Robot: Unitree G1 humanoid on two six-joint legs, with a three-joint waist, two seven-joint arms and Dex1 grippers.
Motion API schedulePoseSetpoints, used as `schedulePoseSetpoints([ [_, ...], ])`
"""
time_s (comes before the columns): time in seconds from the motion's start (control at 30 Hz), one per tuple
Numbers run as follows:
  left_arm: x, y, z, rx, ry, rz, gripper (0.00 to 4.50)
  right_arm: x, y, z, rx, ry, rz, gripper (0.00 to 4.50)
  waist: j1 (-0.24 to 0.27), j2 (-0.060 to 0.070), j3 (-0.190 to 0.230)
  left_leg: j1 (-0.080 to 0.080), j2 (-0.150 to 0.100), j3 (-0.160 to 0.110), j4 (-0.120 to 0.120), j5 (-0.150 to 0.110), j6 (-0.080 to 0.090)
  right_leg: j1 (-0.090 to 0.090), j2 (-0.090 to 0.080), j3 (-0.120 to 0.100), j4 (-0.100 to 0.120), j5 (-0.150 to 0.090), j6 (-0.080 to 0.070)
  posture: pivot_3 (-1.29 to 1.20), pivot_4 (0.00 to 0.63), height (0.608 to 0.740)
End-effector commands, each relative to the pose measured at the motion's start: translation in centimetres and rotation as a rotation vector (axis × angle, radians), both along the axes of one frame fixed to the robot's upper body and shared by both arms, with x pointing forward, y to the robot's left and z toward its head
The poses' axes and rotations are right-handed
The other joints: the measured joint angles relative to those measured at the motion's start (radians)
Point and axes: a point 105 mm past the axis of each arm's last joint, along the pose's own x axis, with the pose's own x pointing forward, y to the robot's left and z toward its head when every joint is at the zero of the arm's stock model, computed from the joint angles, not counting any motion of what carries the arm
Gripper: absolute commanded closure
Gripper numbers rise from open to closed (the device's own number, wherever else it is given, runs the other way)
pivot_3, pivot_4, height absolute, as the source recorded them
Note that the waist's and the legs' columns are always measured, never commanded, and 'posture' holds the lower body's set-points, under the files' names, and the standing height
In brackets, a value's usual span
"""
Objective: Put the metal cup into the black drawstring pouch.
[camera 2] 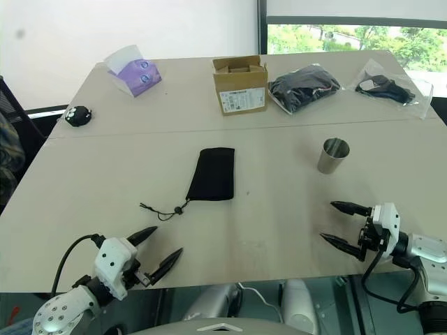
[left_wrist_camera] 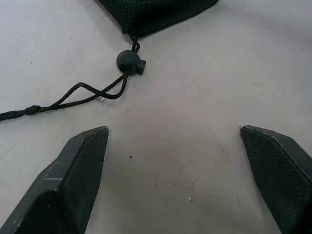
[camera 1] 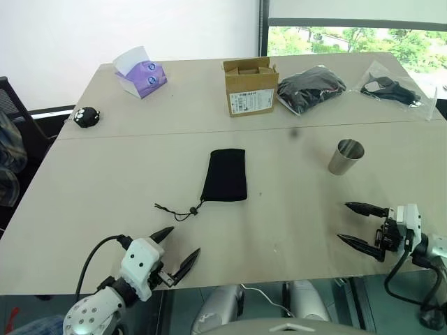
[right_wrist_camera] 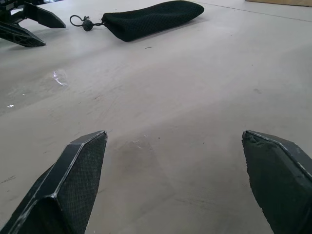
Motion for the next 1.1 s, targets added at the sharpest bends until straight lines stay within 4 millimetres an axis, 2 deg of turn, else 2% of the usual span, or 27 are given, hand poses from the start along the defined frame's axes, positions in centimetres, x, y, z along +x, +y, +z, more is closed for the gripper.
schedulePoseSetpoints([
  [0.03,0.2,-0.1,0.5,-0.016,-0.031,0.0,0.02,-0.2,-0.4,0.7,-0.019,-0.039,0.003,0.0,0.0,0.0,0.0,0.0,0.0,0.0,0.0,0.0,0.0,0.0,0.0,0.0,0.0,0.0,0.0,0.0,0.15,0.74],
  [0.37,0.5,-0.3,0.5,-0.05,-0.03,-0.01,0.02,-0.4,0.1,0.6,-0.008,-0.046,0.013,0.0,0.0,0.0,0.0,0.0,0.0,0.0,0.0,0.0,0.0,0.0,0.0,0.0,0.0,0.0,0.0,0.0,0.15,0.74],
  [0.6,0.5,-0.8,1.2,-0.068,-0.036,-0.054,0.02,-0.5,0.5,0.7,0.004,-0.056,0.023,0.0,0.0,0.0,0.0,0.0,0.0,0.0,0.0,0.0,0.0,0.0,0.0,-0.001,0.0,0.0,0.0,0.0,0.15,0.74],
  [0.73,0.6,-1.4,1.9,-0.149,0.021,-0.115,0.02,-1.6,1.6,1.2,0.044,-0.059,0.11,0.0,0.0,0.0,0.0,0.0,0.0,0.0,0.0,0.0,0.0,0.0,0.0,0.0,0.0,0.0,0.0,0.0,0.15,0.74],
  [0.93,2.3,-2.4,4.1,-0.159,-0.055,-0.177,0.02,-2.6,3.0,2.5,0.095,-0.116,0.207,0.0,0.0,0.0,0.0,0.0,0.0,0.0,0.0,0.0,0.0,0.0,0.0,-0.001,0.0,0.0,0.0,0.0,0.15,0.74],
  [1.0,3.5,-2.8,5.0,-0.144,-0.107,-0.18,0.02,-2.6,3.6,3.0,0.124,-0.129,0.215,0.0,0.0,0.0,0.0,0.0,0.0,0.0,0.001,0.0,0.0,0.0,0.0,-0.001,0.0,0.0,0.0,0.0,0.15,0.74],
  [1.1,5.2,-3.0,5.0,-0.03,-0.154,-0.173,0.02,-2.6,4.0,2.9,0.117,-0.13,0.223,0.0,0.001,0.0,0.0,0.0,0.0,-0.001,0.001,0.0,0.0,0.0,0.001,-0.001,0.001,0.0,0.0,0.0,0.15,0.74],
])
